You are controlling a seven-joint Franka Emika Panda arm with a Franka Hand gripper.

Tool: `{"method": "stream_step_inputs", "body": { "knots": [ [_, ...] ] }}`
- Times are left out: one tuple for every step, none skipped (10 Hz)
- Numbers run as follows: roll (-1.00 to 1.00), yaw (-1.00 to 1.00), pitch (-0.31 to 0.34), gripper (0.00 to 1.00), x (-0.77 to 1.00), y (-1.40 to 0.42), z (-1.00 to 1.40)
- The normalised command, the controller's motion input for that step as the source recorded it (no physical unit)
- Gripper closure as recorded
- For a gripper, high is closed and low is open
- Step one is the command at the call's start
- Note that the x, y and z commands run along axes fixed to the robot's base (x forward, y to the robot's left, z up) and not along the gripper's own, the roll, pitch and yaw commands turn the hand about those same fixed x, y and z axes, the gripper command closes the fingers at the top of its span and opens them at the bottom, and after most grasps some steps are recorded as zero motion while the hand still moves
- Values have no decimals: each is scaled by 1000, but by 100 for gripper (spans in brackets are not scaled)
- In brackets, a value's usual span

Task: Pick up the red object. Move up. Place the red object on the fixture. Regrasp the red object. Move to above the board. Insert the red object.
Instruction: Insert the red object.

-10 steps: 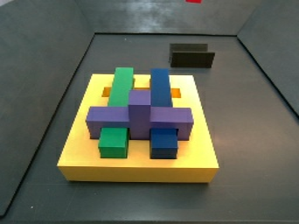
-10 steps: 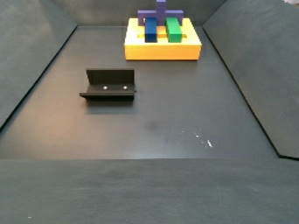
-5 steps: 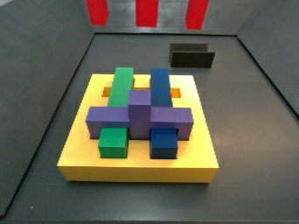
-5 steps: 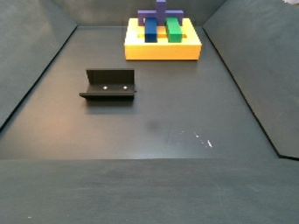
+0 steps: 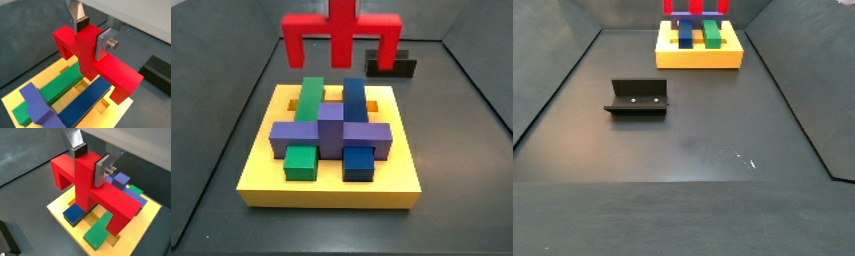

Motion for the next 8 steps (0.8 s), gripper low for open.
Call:
{"method": "stream_step_inputs", "body": {
  "knots": [
    [-19, 69, -87, 100, 11, -43, -751],
    [0, 0, -103, 100, 0, 0, -491],
    [0, 0, -53, 100, 0, 0, -317],
    [0, 0, -50, 100, -23, 0, -191],
    [0, 43, 0, 100, 80, -83, 6],
    [0, 0, 0, 100, 57, -129, 86],
    [0, 0, -87, 100, -300, 0, -100],
    [0, 0, -90, 100, -366, 0, -123]
  ]
}}
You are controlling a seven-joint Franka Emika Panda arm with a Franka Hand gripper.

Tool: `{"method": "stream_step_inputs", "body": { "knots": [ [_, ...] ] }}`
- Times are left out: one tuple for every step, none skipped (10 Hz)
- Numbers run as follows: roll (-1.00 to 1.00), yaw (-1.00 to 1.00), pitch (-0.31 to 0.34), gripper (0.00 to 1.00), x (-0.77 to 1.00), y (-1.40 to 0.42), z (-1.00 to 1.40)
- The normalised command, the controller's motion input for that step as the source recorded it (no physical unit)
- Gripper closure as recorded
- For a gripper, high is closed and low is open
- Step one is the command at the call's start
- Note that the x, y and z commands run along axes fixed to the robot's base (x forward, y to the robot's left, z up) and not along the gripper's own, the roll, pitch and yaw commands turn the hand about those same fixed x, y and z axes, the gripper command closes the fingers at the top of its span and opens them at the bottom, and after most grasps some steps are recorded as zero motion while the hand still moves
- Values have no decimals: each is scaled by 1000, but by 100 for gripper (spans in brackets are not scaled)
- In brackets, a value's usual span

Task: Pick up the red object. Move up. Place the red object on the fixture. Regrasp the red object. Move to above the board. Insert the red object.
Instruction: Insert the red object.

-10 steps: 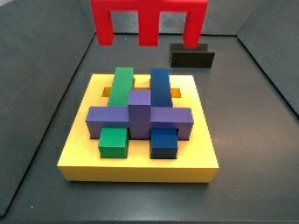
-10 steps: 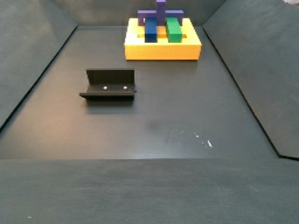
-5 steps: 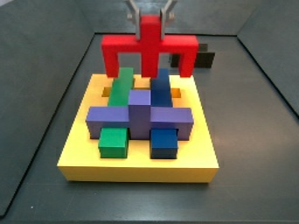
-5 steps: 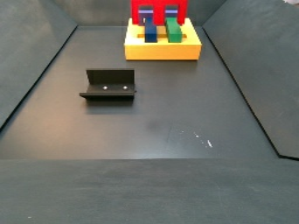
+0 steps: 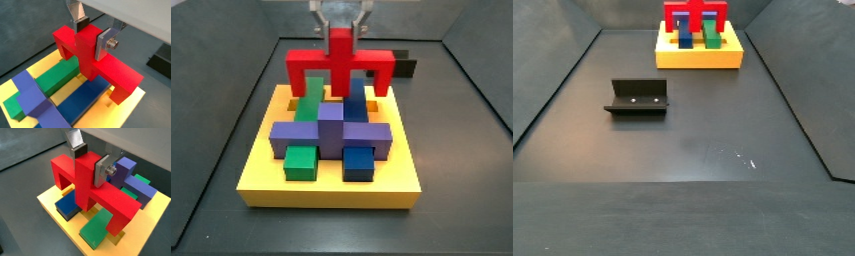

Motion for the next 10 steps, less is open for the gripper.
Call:
{"method": "stream_step_inputs", "body": {
  "knots": [
    [0, 0, -83, 100, -363, 0, -66],
    [0, 0, -56, 100, -289, 0, -40],
    [0, 0, 0, 100, 0, 0, -109],
    [0, 0, 1, 100, 131, 0, -166],
    [0, 0, 0, 100, 166, 0, -209],
    [0, 0, 14, 100, 243, 0, -274],
    [0, 0, 3, 100, 174, 0, -283],
    [0, 0, 0, 100, 20, 0, -234],
    [0, 0, 0, 100, 0, -31, -109],
    [0, 0, 0, 100, 43, -274, 0]
  ]
}}
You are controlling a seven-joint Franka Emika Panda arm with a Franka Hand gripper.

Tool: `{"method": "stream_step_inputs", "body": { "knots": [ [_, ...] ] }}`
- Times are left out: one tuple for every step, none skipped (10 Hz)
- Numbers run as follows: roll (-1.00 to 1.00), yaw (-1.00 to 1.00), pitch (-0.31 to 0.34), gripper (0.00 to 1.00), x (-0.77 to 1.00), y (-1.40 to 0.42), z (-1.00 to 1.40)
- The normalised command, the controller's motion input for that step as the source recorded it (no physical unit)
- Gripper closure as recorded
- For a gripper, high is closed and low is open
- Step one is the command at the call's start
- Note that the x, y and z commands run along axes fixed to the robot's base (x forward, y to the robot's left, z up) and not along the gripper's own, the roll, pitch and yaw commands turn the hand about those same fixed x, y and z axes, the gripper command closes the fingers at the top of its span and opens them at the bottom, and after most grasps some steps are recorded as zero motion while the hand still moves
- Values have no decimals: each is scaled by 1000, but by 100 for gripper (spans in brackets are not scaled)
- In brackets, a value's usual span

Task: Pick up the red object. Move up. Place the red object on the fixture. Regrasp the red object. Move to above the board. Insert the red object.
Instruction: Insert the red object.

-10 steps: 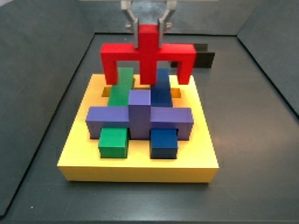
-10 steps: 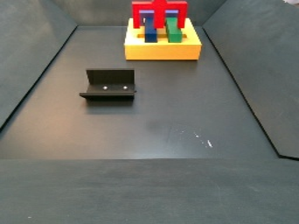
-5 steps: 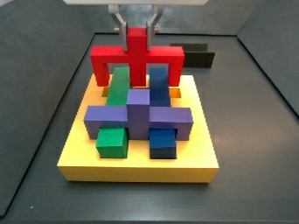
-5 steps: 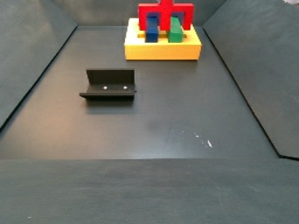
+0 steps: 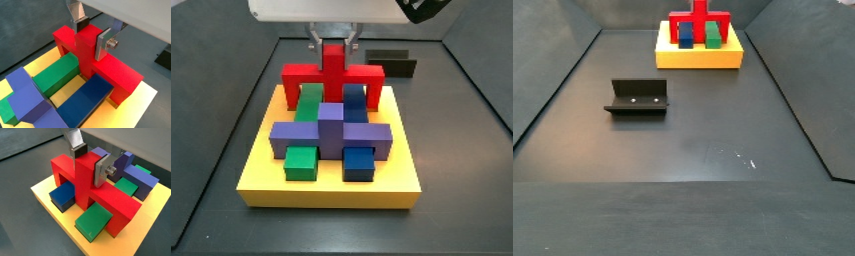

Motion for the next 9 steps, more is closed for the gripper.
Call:
{"method": "stream_step_inputs", "body": {
  "knots": [
    [0, 0, 0, 100, 0, -177, 0],
    [-33, 0, 0, 100, 0, -97, -29],
    [-47, 0, -19, 100, -23, 0, -146],
    [0, 0, 0, 100, 0, 126, -300],
    [0, 0, 0, 100, 23, 211, -297],
    [0, 0, 0, 100, 11, 151, -291],
    [0, 0, 6, 100, 140, 20, -269],
    [0, 0, 0, 100, 97, 0, -414],
    [-126, -17, 0, 100, 111, 0, -409]
  ]
}}
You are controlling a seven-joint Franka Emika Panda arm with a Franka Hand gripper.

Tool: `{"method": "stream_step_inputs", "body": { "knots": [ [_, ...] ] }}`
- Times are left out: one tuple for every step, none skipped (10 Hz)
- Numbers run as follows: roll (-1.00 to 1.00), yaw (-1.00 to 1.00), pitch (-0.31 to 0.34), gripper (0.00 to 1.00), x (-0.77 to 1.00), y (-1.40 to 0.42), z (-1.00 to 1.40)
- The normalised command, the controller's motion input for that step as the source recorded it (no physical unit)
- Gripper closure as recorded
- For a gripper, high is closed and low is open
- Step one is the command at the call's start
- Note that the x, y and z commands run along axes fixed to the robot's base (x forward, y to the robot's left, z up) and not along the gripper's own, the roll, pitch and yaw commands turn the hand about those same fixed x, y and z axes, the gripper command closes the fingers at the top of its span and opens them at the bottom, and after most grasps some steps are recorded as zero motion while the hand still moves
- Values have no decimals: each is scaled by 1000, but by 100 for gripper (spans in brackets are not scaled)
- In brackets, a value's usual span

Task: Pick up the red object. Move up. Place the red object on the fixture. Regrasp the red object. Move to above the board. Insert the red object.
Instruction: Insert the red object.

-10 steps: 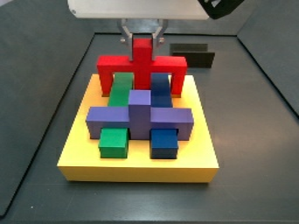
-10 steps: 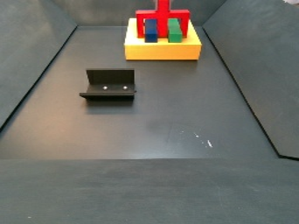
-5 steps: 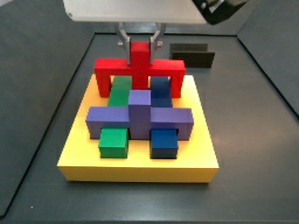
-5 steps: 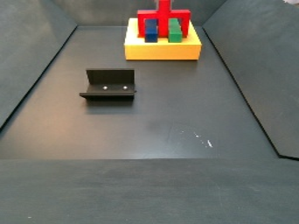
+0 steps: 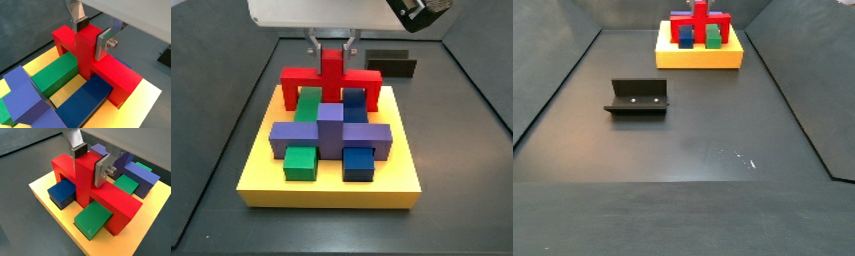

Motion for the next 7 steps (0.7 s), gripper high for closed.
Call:
{"method": "stream_step_inputs", "body": {
  "knots": [
    [-170, -14, 0, 100, 120, 0, -531],
    [-217, -23, 0, 100, 189, 54, -660],
    [-234, -46, 0, 100, 286, 129, -666],
    [-214, -60, -6, 100, 163, 83, -651],
    [-157, -37, -59, 100, 23, 60, -531],
    [-17, 0, 0, 100, 0, 0, 0],
    [0, 0, 0, 100, 0, 0, 0]
  ]
}}
